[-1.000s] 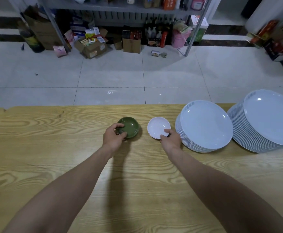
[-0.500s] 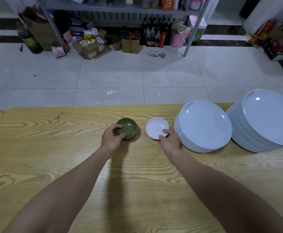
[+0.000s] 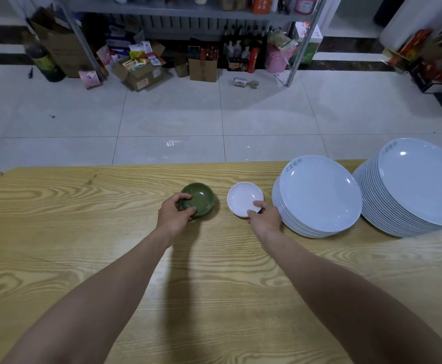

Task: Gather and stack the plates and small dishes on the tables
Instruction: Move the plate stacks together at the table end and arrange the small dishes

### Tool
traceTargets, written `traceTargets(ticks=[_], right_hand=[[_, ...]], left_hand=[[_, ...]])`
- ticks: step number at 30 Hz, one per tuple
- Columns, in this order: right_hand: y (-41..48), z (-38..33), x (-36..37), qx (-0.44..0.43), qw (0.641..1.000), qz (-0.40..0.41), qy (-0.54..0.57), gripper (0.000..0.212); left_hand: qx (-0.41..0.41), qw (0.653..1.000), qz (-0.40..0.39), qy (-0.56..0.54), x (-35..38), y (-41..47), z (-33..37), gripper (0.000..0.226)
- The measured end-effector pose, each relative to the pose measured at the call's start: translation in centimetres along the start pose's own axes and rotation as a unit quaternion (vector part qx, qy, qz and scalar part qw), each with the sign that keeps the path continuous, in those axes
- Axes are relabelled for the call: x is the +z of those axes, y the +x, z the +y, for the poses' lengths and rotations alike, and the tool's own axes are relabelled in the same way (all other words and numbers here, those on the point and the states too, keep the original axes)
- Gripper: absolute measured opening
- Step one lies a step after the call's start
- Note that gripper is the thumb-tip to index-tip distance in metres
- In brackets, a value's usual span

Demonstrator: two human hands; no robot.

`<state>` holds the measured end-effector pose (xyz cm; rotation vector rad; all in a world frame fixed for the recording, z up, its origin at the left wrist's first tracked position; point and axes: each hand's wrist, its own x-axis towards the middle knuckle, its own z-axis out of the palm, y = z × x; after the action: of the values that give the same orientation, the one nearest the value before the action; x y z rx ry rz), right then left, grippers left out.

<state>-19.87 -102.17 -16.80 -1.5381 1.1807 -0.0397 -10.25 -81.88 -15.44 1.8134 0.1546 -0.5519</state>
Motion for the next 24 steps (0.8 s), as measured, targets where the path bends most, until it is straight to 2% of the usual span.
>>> traceTargets(ticks=[24], right_hand=[[-1.0, -1.2, -0.6, -0.017, 0.998, -0.017, -0.049, 0.032]], left_hand=[[0.002, 1.000, -0.007, 0.012, -0.3, -0.8, 1.0, 0.025]])
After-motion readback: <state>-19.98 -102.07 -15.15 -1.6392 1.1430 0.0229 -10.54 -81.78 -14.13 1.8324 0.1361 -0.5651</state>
